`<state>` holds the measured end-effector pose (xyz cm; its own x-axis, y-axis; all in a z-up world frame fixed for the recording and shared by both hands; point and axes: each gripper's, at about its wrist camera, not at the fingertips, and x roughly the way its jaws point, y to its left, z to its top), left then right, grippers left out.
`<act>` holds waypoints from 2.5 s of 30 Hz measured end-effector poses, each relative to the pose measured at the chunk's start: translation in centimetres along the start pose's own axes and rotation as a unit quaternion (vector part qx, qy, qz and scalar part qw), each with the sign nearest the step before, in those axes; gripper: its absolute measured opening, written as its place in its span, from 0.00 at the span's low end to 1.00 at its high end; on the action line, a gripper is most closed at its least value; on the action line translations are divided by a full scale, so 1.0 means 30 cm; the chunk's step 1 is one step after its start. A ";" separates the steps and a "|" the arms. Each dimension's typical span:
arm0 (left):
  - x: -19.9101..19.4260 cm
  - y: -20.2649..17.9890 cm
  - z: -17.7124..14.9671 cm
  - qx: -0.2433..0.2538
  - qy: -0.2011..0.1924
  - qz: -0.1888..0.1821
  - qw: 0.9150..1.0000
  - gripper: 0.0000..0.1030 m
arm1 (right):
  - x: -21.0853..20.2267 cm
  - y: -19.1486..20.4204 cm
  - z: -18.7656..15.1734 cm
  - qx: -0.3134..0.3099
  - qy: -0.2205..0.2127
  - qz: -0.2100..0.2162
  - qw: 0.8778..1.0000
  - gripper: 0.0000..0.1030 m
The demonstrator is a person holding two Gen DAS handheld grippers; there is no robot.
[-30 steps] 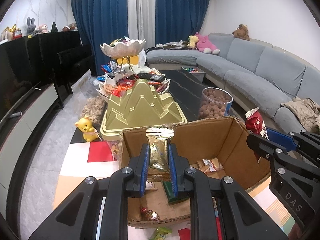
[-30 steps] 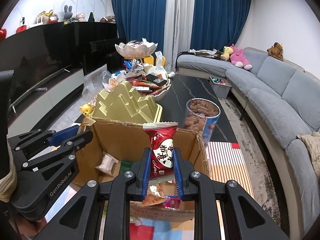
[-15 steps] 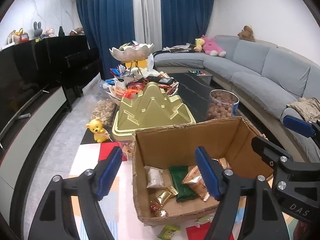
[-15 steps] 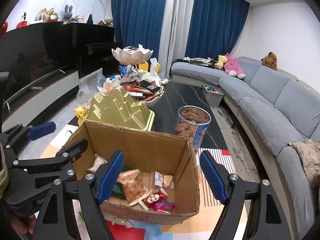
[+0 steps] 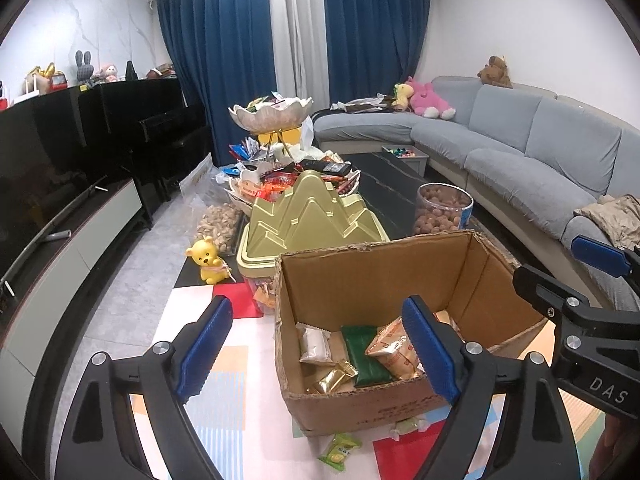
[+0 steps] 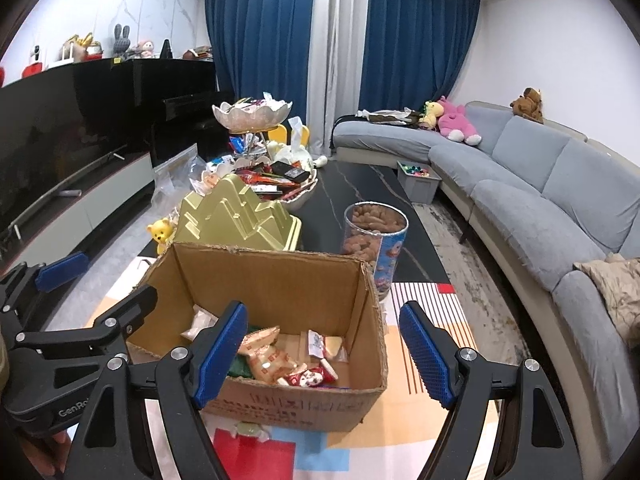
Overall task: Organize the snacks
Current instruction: 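Withdraw both grippers from the box back toward the last two candies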
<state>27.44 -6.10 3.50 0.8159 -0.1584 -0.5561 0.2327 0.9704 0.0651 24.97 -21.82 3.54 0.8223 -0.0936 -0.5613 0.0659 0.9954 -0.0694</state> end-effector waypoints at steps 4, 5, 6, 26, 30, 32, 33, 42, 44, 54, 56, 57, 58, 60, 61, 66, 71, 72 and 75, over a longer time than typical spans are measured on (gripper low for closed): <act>-0.023 0.001 -0.005 -0.002 -0.001 -0.001 1.000 0.85 | -0.030 0.004 -0.004 0.000 -0.003 0.002 1.000 0.77; -0.028 0.002 -0.006 -0.002 -0.002 -0.002 1.000 0.85 | -0.036 0.005 -0.005 0.000 -0.004 0.002 1.000 0.77; -0.032 0.003 -0.007 -0.002 -0.003 -0.002 1.000 0.85 | -0.042 0.006 -0.006 0.000 -0.005 0.002 1.000 0.77; -0.147 0.012 -0.095 -0.001 -0.012 -0.002 1.000 0.85 | -0.137 0.038 -0.071 -0.003 -0.005 0.012 1.000 0.77; -0.163 0.009 -0.121 0.003 -0.012 -0.001 1.000 0.85 | -0.150 0.041 -0.083 -0.004 -0.004 0.012 1.000 0.77; -0.167 0.008 -0.129 0.005 -0.012 0.001 1.000 0.85 | -0.158 0.042 -0.091 -0.004 -0.003 0.012 1.000 0.77; -0.169 0.007 -0.134 0.006 -0.011 0.001 1.000 0.85 | -0.162 0.042 -0.094 -0.004 -0.003 0.012 1.000 0.77; -0.163 0.019 -0.197 0.017 -0.005 0.001 1.000 0.85 | -0.154 0.059 -0.146 -0.006 0.009 0.014 1.000 0.77; -0.157 0.022 -0.216 0.017 -0.003 0.000 1.000 0.85 | -0.145 0.066 -0.166 -0.005 0.014 0.018 1.000 0.77; -0.098 0.036 -0.321 0.031 0.009 -0.016 0.999 0.84 | -0.079 0.104 -0.269 -0.006 0.044 0.023 0.999 0.77; -0.083 0.036 -0.346 0.038 0.012 -0.017 0.999 0.84 | -0.062 0.109 -0.293 -0.004 0.051 0.022 0.998 0.77; -0.075 0.036 -0.356 0.041 0.014 -0.019 0.999 0.84 | -0.054 0.110 -0.303 -0.004 0.054 0.022 0.998 0.77; -0.070 0.037 -0.361 0.043 0.015 -0.020 0.999 0.84 | -0.044 0.113 -0.315 -0.004 0.059 0.022 0.998 0.77; -0.056 0.037 -0.378 0.048 0.018 -0.022 0.998 0.84 | -0.028 0.117 -0.332 -0.003 0.065 0.023 0.998 0.77; -0.049 0.035 -0.387 0.050 0.021 -0.024 0.998 0.84 | -0.020 0.118 -0.339 -0.004 0.068 0.023 0.997 0.77; -0.006 0.032 -0.427 0.055 0.038 -0.035 0.997 0.84 | 0.018 0.128 -0.361 -0.005 0.078 0.023 0.997 0.77; 0.043 0.017 -0.465 0.062 0.056 -0.045 0.996 0.84 | 0.062 0.136 -0.386 -0.005 0.092 0.026 0.995 0.77; 0.052 0.012 -0.473 0.066 0.058 -0.045 0.995 0.84 | 0.073 0.138 -0.389 -0.005 0.095 0.026 0.995 0.77; 0.083 0.004 -0.491 0.074 0.067 -0.047 0.994 0.83 | 0.103 0.139 -0.406 -0.005 0.106 0.028 0.994 0.77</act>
<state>21.70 -3.67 -10.08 0.7107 -0.2121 -0.6708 0.3879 0.9136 0.1221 20.89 -18.19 -8.53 0.6875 -0.0407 -0.7250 0.0158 0.9990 -0.0411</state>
